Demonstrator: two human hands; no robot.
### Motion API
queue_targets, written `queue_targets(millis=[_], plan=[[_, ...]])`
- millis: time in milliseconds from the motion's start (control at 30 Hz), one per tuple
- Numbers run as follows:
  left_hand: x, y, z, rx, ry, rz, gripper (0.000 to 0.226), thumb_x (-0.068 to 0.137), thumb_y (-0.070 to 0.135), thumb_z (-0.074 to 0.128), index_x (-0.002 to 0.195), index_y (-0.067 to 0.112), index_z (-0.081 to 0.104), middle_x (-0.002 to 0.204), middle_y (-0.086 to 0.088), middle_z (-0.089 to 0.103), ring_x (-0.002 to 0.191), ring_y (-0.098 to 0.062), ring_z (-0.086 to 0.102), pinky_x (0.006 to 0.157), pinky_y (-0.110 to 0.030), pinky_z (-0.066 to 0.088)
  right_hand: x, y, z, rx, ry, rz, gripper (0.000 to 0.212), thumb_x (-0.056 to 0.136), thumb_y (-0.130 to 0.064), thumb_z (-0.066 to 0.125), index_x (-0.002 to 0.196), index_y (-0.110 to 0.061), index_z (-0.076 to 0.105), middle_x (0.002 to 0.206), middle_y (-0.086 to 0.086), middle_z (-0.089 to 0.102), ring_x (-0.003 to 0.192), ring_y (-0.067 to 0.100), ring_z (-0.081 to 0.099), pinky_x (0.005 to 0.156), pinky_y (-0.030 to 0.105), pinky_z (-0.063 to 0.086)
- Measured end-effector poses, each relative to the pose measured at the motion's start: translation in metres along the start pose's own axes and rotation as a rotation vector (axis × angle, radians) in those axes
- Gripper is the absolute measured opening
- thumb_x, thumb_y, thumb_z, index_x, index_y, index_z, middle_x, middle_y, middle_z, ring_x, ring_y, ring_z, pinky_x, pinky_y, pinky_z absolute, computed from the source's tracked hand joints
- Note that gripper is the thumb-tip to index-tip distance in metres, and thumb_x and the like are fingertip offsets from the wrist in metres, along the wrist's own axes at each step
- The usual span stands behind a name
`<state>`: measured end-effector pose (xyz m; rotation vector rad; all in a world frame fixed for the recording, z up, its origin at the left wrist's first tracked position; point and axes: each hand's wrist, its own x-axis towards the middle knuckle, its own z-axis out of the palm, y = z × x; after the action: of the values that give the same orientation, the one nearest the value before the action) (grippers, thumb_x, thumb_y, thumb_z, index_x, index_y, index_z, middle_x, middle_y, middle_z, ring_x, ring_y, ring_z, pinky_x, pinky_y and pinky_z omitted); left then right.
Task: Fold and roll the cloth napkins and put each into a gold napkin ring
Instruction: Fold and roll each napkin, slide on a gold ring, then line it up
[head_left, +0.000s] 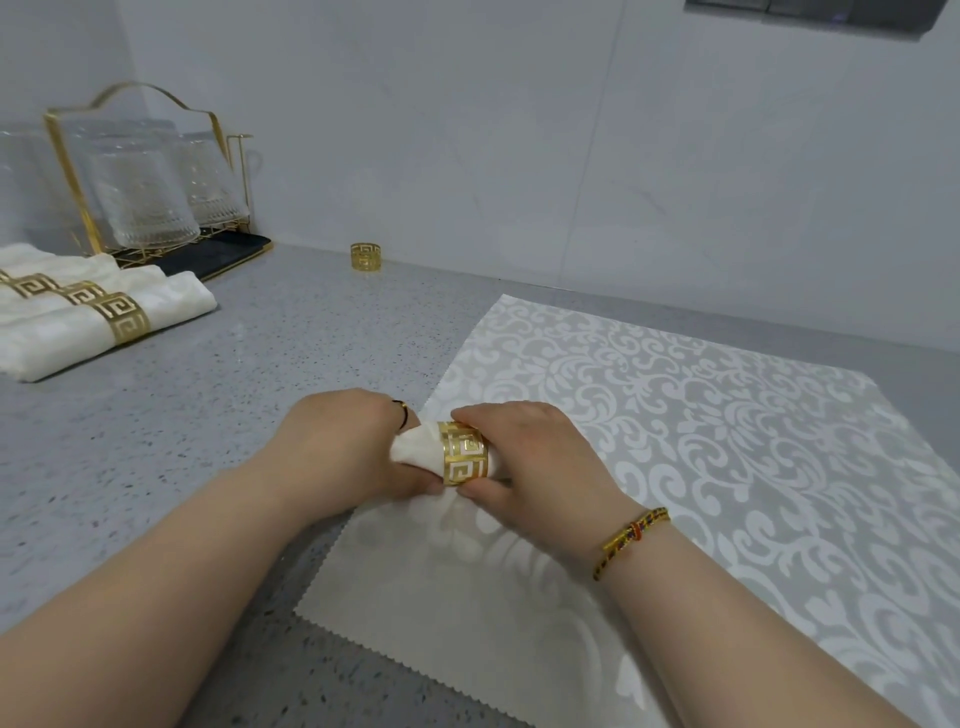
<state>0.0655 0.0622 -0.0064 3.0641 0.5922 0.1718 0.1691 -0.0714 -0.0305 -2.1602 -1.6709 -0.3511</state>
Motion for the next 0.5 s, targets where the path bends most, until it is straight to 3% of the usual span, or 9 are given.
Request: queue_targets(millis=[67, 167, 333, 400, 500], plan=[[-0.002, 0.003, 0.001, -0.052, 0.001, 0.006, 0.058, 0.067, 0.062, 0.063, 0.119, 0.041, 0.049, 0.102, 0.017, 0.058, 0.094, -0.007, 0.054, 0.075, -0.021, 0.042, 0.001, -0.001, -0.002, 0.030, -0.001, 0.017, 0.045, 0.074, -0.026, 0.066, 0.117, -0.013, 0.059, 0.106, 0.004, 0.066, 0.099, 0.027, 0.058, 0.089, 0.029, 0.031], [-0.004, 0.004, 0.000, -0.115, -0.004, 0.019, 0.082, 0.063, 0.061, 0.068, 0.133, 0.043, 0.030, 0.120, 0.021, 0.053, 0.109, -0.007, 0.052, 0.086, -0.023, 0.041, -0.001, -0.003, -0.004, -0.015, -0.002, 0.000, 0.044, 0.062, -0.028, 0.067, 0.103, -0.012, 0.065, 0.088, 0.002, 0.069, 0.079, 0.025, 0.064, 0.077, 0.030, 0.037], [-0.015, -0.008, -0.001, -0.237, -0.009, 0.024, 0.053, 0.071, 0.051, 0.068, 0.118, 0.044, 0.046, 0.097, 0.022, 0.052, 0.089, -0.004, 0.048, 0.076, -0.019, 0.040, -0.004, -0.005, -0.004, -0.048, 0.061, -0.014, 0.048, 0.055, -0.033, 0.068, 0.101, -0.017, 0.063, 0.086, -0.004, 0.069, 0.079, 0.017, 0.063, 0.078, 0.027, 0.037], [-0.026, -0.017, -0.001, -0.300, 0.017, 0.019, 0.050, 0.072, 0.048, 0.068, 0.117, 0.045, 0.046, 0.097, 0.024, 0.050, 0.090, -0.002, 0.048, 0.073, -0.017, 0.040, -0.004, -0.008, -0.003, -0.044, 0.090, -0.037, 0.052, 0.057, -0.035, 0.067, 0.105, -0.023, 0.055, 0.089, -0.007, 0.068, 0.086, 0.007, 0.054, 0.083, 0.026, 0.037], [-0.045, -0.034, -0.004, -0.350, 0.090, -0.018, 0.054, 0.070, 0.052, 0.068, 0.119, 0.047, 0.046, 0.108, 0.024, 0.053, 0.099, -0.003, 0.051, 0.080, -0.019, 0.041, 0.006, -0.022, -0.001, -0.028, 0.130, -0.075, 0.050, 0.059, -0.038, 0.063, 0.105, -0.027, 0.050, 0.091, -0.009, 0.068, 0.089, 0.006, 0.046, 0.085, 0.019, 0.040]])
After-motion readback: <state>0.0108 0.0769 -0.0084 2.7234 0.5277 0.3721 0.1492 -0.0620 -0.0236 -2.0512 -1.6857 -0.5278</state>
